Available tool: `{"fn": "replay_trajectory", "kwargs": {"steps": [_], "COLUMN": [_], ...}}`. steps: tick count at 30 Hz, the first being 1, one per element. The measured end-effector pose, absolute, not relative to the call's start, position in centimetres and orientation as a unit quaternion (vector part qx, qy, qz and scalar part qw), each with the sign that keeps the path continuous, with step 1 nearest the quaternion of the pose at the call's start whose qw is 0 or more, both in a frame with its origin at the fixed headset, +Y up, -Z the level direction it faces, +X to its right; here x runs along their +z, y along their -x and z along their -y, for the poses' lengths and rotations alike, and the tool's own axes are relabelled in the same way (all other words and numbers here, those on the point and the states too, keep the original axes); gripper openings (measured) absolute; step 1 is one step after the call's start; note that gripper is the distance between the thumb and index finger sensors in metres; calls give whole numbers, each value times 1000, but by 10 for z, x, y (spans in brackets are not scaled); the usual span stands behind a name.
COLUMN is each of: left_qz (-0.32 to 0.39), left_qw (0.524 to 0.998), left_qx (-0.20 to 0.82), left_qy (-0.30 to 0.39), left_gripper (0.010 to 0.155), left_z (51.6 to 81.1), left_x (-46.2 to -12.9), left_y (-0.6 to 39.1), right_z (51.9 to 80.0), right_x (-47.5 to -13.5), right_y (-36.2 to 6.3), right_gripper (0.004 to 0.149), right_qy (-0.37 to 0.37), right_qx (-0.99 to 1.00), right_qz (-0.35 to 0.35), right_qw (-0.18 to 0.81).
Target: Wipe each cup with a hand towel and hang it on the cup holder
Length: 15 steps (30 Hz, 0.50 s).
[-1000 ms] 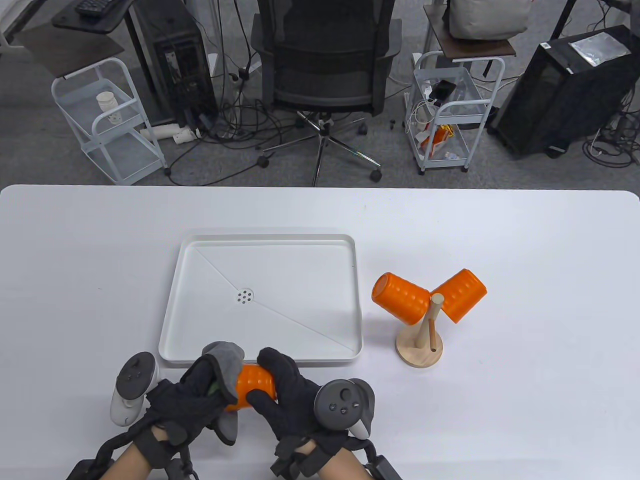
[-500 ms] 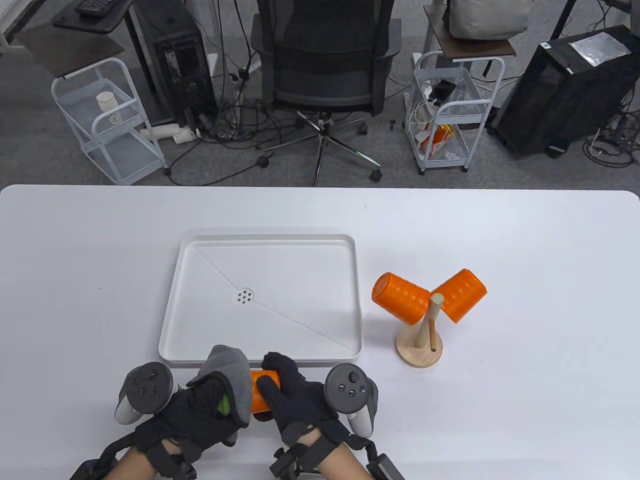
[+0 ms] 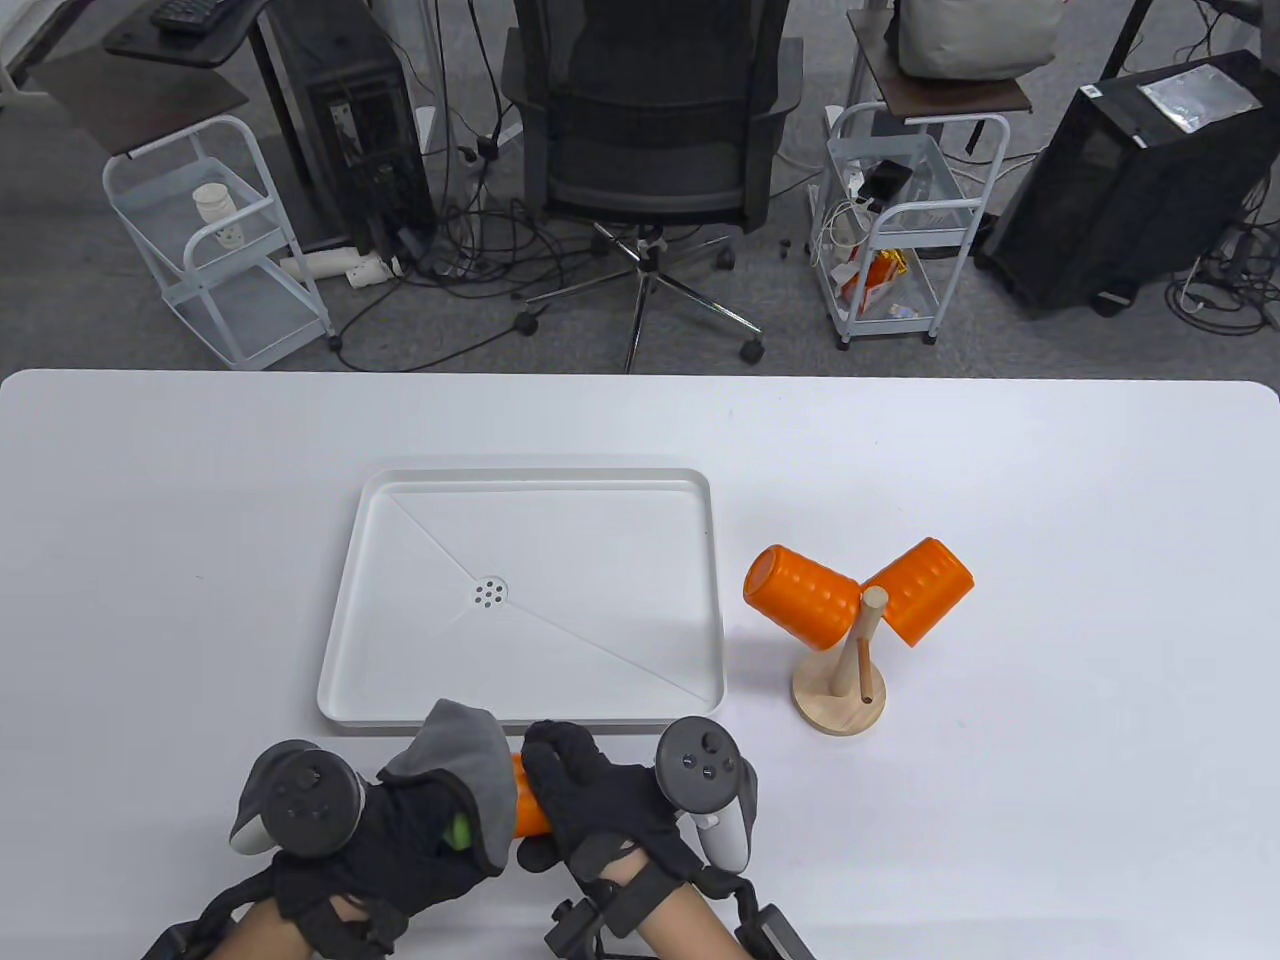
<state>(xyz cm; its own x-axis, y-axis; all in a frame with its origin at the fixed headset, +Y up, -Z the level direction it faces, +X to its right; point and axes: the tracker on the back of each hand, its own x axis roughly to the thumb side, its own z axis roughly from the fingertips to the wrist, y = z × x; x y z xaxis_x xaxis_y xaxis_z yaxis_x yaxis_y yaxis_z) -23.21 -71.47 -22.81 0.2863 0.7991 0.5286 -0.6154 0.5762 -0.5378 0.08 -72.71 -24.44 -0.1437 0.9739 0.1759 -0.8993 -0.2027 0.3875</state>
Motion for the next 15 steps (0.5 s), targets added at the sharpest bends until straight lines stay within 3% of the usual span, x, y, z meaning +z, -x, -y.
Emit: {"fn": "replay_trajectory", "kwargs": {"steps": [15], "left_qz": [327], "left_qw": [695], "left_qx": [608], "left_qy": [201], "left_gripper": [81], "left_z": [737], "left_x": [-240], "left_y": [240], "right_z": [710], "right_x": [-233], "right_y": [12], "right_gripper": [72], "right_qy": [-366], "right_qx": [784], "right_qz": [36], "right_qw": [500]}}
